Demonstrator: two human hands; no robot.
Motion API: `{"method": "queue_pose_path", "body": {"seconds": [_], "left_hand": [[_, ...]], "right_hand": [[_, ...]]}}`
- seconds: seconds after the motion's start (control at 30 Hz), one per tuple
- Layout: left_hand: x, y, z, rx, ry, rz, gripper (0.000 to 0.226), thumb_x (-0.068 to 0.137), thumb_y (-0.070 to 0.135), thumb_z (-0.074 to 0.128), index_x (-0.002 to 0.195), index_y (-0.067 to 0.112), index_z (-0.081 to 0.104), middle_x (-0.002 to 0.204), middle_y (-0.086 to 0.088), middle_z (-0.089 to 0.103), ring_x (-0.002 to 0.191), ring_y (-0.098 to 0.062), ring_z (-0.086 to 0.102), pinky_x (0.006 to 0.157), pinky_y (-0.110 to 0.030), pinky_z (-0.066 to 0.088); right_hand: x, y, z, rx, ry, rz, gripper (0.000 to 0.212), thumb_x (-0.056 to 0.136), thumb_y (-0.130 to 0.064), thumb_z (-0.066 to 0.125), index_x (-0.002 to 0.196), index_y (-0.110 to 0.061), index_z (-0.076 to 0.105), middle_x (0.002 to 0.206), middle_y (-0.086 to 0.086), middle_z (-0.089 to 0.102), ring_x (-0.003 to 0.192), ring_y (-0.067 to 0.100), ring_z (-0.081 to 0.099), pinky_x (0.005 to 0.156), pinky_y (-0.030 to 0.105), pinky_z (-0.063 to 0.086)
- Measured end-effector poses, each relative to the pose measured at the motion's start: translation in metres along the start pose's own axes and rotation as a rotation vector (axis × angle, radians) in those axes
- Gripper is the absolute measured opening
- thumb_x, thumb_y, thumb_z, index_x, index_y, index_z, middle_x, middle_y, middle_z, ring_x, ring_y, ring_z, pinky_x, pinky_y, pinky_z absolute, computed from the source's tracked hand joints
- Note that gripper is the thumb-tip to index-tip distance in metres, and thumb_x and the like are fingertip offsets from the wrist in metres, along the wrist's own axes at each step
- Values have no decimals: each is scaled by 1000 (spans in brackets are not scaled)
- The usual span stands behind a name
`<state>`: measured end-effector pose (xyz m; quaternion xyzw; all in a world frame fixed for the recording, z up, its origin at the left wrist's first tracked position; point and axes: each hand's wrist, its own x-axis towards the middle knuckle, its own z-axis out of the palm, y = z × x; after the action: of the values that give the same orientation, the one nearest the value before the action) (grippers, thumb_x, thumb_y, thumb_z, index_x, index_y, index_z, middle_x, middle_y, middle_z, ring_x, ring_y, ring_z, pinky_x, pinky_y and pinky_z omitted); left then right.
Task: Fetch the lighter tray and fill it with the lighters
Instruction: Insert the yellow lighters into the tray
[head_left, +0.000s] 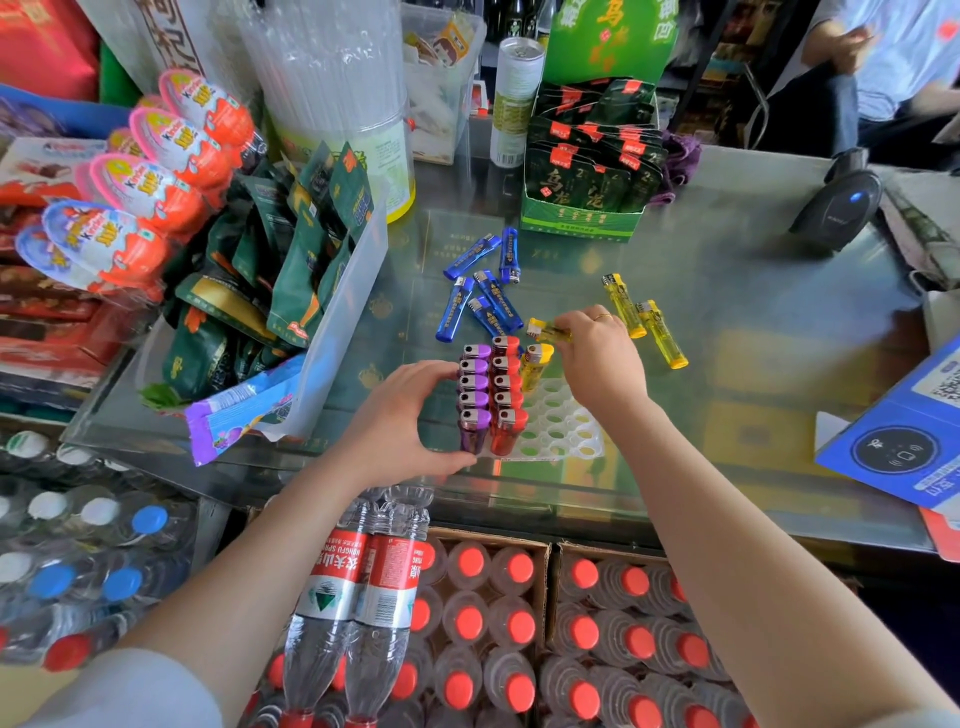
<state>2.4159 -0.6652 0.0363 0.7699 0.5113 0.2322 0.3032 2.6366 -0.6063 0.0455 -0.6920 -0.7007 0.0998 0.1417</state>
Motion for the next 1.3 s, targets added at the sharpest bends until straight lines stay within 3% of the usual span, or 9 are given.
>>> {"method": "queue_pose_path", "body": {"seconds": [0.17,0.27,0.33,0.47,0.6,0.7,0.93,1.13,1.3], "left_hand": [[0,1,0,3,14,17,78,52,57,65,121,27,45,116,18,46,109,-3,41,93,-30,35],[0,2,0,0,15,20,78,52,57,65,122,26,46,116,18,46,109,-3,40,93,-30,34],[0,2,0,-4,10,20,79,53,57,65,123,27,45,118,19,45,111,-3,40,94,-30,34],[-1,2,0,-6,11,24,77,54,57,65,122,27,45,118,18,45,112,-5,41,94,-31,34],[-1,3,1,-20,23,33,76,54,54,65,121,25,46,116,17,47,111,-7,43,93,-27,33],[-2,3,0,-29,15,29,75,54,52,66,122,27,46,117,17,48,111,-5,43,92,-25,32],[-2,3,-1,-30,-3,19,75,55,53,65,122,29,44,118,19,46,112,-3,40,92,-26,31],[-2,3,-1,-29,1,21,74,55,53,65,122,29,45,118,19,46,110,0,39,92,-24,30],[-2,3,-1,-25,-2,22,74,55,53,66,122,29,45,118,20,46,111,0,40,92,-24,30]], "right_hand": [[-10,-3,-11,-1,-20,-25,21,90,-16,52,109,-10,58,108,14,54,86,34,55,62,34,43],[-26,-4,-20,290,99,17,18,88,-16,56,104,-8,58,102,11,58,76,22,50,63,29,37],[-42,-8,-27,571,154,90,5,86,-16,58,90,-14,58,83,3,61,66,9,49,58,25,36],[-75,-21,-23,900,141,130,23,86,-11,58,73,-27,50,59,-12,50,52,2,45,58,28,41],[-86,-27,-8,939,132,101,26,82,-6,62,81,-30,52,65,-8,55,58,12,48,59,30,40],[-87,-31,-4,916,188,99,40,78,-4,66,83,-37,46,77,-10,57,58,2,51,60,18,41],[-87,-32,-2,792,242,73,31,78,-6,68,83,-26,45,68,-18,52,58,-3,52,56,7,39],[-85,-31,-4,687,197,-21,40,78,-9,69,76,-34,38,68,-17,50,61,4,50,58,8,37],[-88,-24,-7,930,301,85,39,77,-4,68,76,-34,44,68,-14,56,61,-2,53,63,12,44]]}}
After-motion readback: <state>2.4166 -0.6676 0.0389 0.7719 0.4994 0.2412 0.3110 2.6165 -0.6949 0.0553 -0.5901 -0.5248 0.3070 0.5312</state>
